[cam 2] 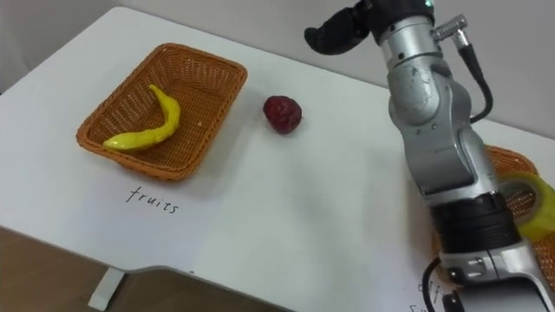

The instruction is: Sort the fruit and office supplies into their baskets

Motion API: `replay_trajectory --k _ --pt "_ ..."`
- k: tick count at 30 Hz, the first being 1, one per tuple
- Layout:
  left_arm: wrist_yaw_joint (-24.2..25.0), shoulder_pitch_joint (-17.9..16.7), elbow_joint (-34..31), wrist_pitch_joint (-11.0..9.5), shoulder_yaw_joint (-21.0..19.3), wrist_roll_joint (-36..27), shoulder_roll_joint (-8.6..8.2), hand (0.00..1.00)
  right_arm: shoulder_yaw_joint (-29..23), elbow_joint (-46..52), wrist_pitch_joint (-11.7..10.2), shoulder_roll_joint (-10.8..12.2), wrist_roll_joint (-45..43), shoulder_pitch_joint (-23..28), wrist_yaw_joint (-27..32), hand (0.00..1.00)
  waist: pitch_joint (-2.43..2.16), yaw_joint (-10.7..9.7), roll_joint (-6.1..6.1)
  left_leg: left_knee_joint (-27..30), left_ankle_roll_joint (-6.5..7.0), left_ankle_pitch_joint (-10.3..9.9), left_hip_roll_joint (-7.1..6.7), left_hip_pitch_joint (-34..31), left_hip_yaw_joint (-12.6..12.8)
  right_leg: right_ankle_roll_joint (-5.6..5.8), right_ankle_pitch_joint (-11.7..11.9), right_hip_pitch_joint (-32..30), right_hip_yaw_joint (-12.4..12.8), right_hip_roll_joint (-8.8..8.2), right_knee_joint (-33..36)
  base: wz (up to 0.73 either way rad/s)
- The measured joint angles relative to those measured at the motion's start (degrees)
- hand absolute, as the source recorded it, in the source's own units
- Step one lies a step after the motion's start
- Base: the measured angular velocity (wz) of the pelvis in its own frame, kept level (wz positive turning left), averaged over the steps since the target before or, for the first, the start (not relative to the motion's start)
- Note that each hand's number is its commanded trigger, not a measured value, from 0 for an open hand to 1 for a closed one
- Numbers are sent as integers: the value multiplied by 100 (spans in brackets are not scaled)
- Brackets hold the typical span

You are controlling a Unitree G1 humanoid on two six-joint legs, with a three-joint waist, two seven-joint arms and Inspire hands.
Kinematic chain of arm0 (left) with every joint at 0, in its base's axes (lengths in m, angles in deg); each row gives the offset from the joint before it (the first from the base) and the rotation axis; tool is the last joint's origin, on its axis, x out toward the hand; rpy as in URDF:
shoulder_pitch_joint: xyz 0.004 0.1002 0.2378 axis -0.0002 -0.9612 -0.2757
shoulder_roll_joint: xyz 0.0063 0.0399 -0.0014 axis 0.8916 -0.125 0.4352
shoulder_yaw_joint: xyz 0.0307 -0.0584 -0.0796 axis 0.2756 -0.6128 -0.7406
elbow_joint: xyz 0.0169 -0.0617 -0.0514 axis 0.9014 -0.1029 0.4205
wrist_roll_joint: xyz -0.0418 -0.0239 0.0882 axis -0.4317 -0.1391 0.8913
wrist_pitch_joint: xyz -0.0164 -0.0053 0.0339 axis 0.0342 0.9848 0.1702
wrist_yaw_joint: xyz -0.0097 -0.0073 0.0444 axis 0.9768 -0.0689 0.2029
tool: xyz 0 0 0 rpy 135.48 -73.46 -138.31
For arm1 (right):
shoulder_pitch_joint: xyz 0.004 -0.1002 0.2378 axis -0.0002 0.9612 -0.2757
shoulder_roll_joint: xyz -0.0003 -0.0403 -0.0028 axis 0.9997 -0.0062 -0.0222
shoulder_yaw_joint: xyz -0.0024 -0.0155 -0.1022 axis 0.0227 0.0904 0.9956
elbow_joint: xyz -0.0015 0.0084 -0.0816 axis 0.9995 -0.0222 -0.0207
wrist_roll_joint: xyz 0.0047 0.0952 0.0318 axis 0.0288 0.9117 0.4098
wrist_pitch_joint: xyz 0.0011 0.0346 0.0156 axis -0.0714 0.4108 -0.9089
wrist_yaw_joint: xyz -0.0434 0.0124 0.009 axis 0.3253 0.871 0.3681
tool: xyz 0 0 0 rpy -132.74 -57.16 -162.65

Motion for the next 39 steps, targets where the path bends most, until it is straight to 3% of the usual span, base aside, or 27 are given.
replay_trajectory --k 13,22,28,33,39 --pt "81 -80 -227 149 1 264 -11 0 -64 -111 239 1 181 316 -219 0 -25 -36 -39 -3 2 -1 -3 16 -47 0 0 40 -68 1 -1 3" --pt "78 -183 -304 194 13 386 -8 0 33 -291 393 2 182 471 -654 0 6 9 -9 -8 2 -1 -2 35 -46 0 0 44 -61 1 -2 0" --pt "75 -177 -250 241 33 390 3 0 190 -481 438 39 301 561 -823 0 30 161 8 -14 1 -1 -4 11 -52 0 0 42 -69 3 -2 0" --pt "74 -168 -187 326 185 388 45 0 498 -1028 475 78 429 528 -838 0 48 395 -51 24 1 -1 -6 -58 -67 0 0 -23 -115 3 -4 2" --pt "110 -157 -186 335 237 384 62 0 682 -1440 497 107 549 432 -961 0 57 463 -117 34 0 0 -34 -189 -210 0 0 -65 -266 -6 -7 13"
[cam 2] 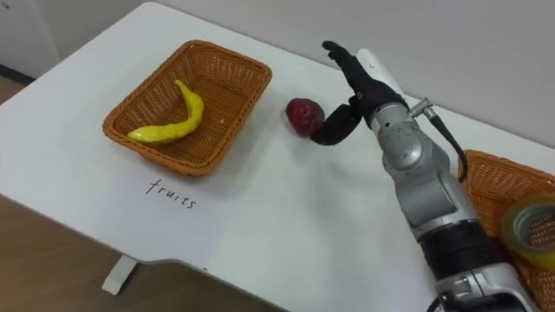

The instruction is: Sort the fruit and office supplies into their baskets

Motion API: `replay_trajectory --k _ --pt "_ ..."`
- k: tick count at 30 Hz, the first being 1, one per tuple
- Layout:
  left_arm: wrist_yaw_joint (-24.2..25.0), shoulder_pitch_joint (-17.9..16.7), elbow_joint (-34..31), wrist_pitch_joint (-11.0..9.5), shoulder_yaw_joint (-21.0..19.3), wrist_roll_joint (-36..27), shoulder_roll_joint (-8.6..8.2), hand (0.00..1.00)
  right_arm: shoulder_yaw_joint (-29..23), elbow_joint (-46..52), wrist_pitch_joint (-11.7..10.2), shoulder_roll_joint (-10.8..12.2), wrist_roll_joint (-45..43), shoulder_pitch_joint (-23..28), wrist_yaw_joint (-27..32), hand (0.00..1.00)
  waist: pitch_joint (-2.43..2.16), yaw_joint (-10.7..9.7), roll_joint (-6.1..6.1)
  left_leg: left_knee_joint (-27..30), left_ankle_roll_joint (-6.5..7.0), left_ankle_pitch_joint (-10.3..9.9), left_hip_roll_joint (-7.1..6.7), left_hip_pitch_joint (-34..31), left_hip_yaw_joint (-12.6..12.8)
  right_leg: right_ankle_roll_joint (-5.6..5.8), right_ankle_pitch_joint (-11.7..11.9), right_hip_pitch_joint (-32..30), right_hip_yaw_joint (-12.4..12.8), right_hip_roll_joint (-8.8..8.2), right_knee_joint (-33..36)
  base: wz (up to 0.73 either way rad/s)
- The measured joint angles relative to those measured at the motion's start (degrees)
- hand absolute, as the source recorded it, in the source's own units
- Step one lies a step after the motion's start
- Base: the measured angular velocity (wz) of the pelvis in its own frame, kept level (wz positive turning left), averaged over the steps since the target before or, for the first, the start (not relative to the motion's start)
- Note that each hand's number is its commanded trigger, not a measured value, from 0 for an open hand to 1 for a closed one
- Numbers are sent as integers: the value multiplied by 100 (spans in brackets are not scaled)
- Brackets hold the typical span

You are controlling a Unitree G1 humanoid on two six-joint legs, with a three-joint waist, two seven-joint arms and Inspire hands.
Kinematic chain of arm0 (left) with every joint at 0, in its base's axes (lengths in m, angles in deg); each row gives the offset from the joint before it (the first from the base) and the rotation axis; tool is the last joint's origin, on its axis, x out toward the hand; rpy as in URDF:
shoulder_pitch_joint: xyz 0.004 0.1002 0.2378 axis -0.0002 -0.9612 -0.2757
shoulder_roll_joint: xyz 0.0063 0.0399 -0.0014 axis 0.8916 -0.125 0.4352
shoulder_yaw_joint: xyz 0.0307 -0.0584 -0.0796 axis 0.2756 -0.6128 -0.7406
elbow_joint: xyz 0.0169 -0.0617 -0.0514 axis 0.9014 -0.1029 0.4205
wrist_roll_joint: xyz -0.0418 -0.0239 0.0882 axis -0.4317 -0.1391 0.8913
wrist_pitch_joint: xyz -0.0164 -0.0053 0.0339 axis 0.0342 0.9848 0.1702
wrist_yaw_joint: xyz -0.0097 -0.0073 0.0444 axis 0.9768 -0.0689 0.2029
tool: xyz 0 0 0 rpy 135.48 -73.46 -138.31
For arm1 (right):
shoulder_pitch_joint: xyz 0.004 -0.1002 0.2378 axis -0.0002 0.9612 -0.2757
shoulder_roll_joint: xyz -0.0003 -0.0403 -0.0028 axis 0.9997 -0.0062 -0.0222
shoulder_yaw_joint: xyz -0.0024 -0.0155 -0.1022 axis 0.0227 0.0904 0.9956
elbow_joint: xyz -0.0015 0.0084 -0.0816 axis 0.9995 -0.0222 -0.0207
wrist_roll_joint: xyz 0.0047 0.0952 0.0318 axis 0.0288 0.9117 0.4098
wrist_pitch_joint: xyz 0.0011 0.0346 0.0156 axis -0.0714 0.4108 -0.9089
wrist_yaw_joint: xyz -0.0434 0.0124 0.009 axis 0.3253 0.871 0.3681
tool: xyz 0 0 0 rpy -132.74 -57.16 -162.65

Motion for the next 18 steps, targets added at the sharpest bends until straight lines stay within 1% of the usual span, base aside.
replay_trajectory --k 2,4,5,7,9,18 --pt "44 4 0 0 4 -1 32 0 25 -152 2 0 108 -46 0 0 15 15 -35 20 0 0 -5 -26 -39 0 0 -6 -77 -1 -2 11" --pt "85 7 -1 0 13 0 71 0 81 -234 3 -6 129 -52 0 0 11 13 -80 69 0 -1 -14 -91 -89 0 0 -33 -142 -2 -2 14" --pt "92 13 -1 0 13 0 83 0 120 -233 3 -8 162 -52 -4 0 17 22 -101 82 0 -1 -16 -127 -98 0 0 -58 -130 -1 -1 9" --pt "94 20 -1 -1 14 1 80 0 156 -233 2 -9 227 -52 -12 0 16 46 -103 90 0 -1 -21 -161 -98 0 0 -85 -131 -4 -2 2" --pt "100 37 -5 -1 -2 5 87 0 155 -238 2 -9 225 -53 -12 0 16 115 -103 90 0 -1 -21 -183 -101 0 0 -117 -136 -5 -2 0" --pt "357 39 -20 11 0 2 109 0 163 -532 4 -9 328 -52 3 0 25 130 -117 89 0 -1 -19 -197 -97 0 0 -117 -149 -8 0 0"
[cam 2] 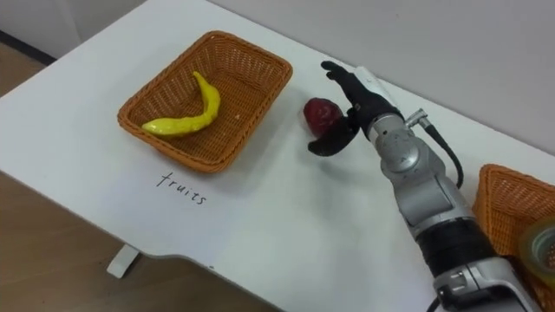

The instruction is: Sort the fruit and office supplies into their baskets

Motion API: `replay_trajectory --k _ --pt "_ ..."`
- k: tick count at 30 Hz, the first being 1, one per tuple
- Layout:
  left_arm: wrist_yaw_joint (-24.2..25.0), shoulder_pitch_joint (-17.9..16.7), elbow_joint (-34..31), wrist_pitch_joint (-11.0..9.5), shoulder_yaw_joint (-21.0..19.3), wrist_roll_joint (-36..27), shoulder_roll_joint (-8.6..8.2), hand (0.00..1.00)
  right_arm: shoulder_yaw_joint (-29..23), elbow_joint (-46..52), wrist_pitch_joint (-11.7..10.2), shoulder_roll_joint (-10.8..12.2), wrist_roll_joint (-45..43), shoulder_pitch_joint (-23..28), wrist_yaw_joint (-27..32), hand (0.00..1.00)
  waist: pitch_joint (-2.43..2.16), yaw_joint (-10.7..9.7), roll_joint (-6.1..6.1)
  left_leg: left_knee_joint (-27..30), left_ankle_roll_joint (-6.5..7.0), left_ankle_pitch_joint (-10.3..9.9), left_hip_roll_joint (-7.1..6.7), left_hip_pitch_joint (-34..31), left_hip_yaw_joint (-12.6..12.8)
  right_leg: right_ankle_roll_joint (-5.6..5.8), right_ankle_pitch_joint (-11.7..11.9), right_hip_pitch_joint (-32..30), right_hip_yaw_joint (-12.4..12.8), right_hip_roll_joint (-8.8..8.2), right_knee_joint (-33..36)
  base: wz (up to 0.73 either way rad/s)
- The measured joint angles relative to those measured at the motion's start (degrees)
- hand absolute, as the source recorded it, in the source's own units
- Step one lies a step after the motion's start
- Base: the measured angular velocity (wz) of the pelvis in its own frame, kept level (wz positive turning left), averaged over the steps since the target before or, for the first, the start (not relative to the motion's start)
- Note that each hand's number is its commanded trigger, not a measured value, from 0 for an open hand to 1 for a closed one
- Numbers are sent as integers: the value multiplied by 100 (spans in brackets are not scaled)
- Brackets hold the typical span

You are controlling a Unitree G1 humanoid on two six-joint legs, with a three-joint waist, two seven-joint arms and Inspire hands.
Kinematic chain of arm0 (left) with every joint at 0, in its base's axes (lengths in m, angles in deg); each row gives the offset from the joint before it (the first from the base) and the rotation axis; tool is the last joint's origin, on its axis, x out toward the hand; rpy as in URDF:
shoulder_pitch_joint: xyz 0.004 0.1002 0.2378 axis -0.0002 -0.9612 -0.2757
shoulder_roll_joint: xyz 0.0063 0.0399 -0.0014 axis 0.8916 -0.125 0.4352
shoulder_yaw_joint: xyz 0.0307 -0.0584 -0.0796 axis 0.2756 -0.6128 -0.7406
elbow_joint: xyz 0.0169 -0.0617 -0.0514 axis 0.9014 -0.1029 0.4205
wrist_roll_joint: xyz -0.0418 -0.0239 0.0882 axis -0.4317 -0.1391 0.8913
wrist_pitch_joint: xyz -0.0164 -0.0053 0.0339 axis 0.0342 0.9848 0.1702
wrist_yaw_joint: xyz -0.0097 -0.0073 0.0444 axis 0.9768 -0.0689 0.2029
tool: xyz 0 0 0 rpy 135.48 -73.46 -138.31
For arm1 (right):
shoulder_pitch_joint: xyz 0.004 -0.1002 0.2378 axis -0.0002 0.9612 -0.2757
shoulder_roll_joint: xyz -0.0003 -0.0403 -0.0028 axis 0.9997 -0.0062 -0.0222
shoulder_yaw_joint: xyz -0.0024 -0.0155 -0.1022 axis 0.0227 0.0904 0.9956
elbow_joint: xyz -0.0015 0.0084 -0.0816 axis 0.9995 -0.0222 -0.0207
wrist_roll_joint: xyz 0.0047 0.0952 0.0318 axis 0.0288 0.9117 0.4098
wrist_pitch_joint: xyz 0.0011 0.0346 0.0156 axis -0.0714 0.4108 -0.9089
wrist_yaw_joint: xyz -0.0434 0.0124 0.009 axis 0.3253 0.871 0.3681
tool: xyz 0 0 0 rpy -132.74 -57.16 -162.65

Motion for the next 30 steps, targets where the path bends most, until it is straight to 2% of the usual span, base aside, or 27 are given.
replay_trajectory --k 7,21,30 --pt "117 20 -10 0 -2 1 23 0 0 -107 2 -1 -9 0 1 0 0 -17 -5 17 -1 -2 -1 -90 2 0 0 -32 -2 2 0 0" --pt "228 -95 -509 72 -11 6 23 0 -4 -131 7 -1 -278 0 1 0 -2 -14 -16 92 0 -4 0 -101 -1 0 0 -47 20 6 2 0" --pt "190 -112 -425 42 -2 7 22 0 -3 -337 -2 -1 -455 -6 89 0 -2 51 -16 89 0 -4 2 -103 -1 0 0 -63 26 8 4 0"
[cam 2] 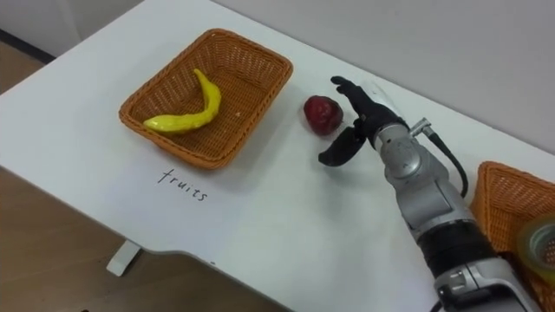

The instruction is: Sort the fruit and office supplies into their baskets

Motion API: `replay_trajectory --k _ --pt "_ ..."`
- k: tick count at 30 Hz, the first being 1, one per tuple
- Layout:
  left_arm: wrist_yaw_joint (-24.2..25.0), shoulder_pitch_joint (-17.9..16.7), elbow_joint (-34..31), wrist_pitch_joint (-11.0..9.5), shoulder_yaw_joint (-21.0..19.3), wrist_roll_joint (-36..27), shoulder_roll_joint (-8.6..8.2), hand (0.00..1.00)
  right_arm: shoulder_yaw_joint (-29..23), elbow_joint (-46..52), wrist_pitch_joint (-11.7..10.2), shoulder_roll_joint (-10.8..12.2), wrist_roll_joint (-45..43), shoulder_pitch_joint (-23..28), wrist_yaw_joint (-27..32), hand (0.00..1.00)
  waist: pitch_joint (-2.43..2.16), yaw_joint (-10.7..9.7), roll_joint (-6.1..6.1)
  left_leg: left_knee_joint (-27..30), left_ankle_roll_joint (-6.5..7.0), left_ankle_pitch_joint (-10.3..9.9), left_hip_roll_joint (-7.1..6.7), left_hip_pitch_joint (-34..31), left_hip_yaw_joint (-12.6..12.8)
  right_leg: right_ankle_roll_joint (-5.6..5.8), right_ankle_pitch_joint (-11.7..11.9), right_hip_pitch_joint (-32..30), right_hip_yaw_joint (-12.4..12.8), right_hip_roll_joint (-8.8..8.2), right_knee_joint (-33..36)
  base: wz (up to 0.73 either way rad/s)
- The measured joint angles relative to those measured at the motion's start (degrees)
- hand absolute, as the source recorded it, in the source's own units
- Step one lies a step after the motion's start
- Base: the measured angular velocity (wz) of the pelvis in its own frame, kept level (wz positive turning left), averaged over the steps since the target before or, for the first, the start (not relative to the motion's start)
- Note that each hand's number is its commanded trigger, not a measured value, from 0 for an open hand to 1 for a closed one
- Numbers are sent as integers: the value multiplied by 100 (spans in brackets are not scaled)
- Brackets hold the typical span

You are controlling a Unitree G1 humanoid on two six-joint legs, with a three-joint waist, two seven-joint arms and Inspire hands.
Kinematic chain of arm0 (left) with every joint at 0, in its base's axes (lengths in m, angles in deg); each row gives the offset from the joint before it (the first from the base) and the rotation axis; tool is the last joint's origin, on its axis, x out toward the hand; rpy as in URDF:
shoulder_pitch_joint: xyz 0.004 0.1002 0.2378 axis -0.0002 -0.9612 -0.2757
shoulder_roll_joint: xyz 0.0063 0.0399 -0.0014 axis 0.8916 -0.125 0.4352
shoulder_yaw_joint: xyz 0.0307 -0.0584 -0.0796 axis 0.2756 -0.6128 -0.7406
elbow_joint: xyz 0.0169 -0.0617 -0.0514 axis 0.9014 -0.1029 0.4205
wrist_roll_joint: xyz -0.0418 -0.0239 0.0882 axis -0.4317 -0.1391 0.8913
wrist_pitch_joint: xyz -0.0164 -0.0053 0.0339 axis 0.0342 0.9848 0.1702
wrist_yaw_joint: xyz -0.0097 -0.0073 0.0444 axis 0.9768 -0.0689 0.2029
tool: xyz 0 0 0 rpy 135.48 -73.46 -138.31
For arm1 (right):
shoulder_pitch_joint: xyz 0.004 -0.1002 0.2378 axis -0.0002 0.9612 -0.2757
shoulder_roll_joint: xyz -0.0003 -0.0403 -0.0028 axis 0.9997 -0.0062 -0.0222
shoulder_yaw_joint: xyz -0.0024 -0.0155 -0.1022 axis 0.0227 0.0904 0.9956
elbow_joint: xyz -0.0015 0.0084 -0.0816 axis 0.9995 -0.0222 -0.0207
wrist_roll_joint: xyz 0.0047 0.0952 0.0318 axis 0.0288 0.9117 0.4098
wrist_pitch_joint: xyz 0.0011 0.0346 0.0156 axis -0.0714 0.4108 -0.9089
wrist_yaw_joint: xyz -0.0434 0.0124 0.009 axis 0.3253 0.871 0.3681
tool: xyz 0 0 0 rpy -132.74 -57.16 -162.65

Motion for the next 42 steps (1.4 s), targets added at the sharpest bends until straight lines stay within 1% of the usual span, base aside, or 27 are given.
replay_trajectory --k 3,7,10,11,12,14,18,21,31,38,42 --pt "-101 -8 56 -3 -1 -1 1 0 -2 -26 0 -4 -218 -20 208 0 -1 93 -2 1 -1 1 3 -40 8 0 0 -52 -3 1 7 -2" --pt "-103 -11 78 -4 -2 -5 4 0 -1 -207 -14 -3 -243 -173 488 0 8 174 -4 9 -2 3 3 -75 2 0 0 -84 -5 0 4 0" --pt "-102 -4 103 -9 -1 -10 3 0 -1 -285 -14 -3 -243 -295 749 0 42 228 -28 8 -2 2 4 -88 -4 0 0 -92 -4 2 3 0" --pt "-102 1 104 -19 -1 -10 3 0 1 -289 -20 -3 -242 -335 834 0 71 239 -40 8 -2 2 4 -90 -6 0 0 -92 -5 3 3 0" --pt "-102 6 111 -30 0 -10 3 0 1 -292 -34 -3 -242 -348 875 0 85 243 -46 8 -2 2 4 -92 -8 0 0 -92 -5 3 3 0" --pt "-95 53 241 -93 8 -11 4 0 12 -442 -149 -3 -241 -395 1026 0 98 258 -61 8 0 -1 0 -103 -14 0 1 -95 -16 0 3 3" --pt "-94 95 317 -145 15 -15 4 0 103 -545 -191 -3 -236 -396 1301 0 99 268 -74 11 1 -1 2 -180 -8 0 1 -171 -11 1 5 0" --pt "-91 126 340 -165 12 -14 3 0 185 -652 -190 -3 -237 -396 1367 0 99 263 -73 10 1 -2 3 -192 -13 0 1 -180 -18 2 3 0" --pt "-79 172 339 -174 0 -13 8 0 201 -651 -196 -3 -238 -506 1420 0 97 259 -75 33 0 -3 0 -298 -27 0 1 -273 -5 4 3 1" --pt "-79 178 325 -176 1 -5 12 0 204 -700 -196 -3 -228 -506 1420 0 96 249 -74 24 -1 -2 -6 -323 -77 0 1 -275 -117 4 1 3" --pt "-79 222 324 -176 16 -7 14 0 205 -908 -197 -3 -225 -508 1417 0 80 260 -97 61 -1 -2 -9 -412 -93 0 1 -338 -149 3 9 3"
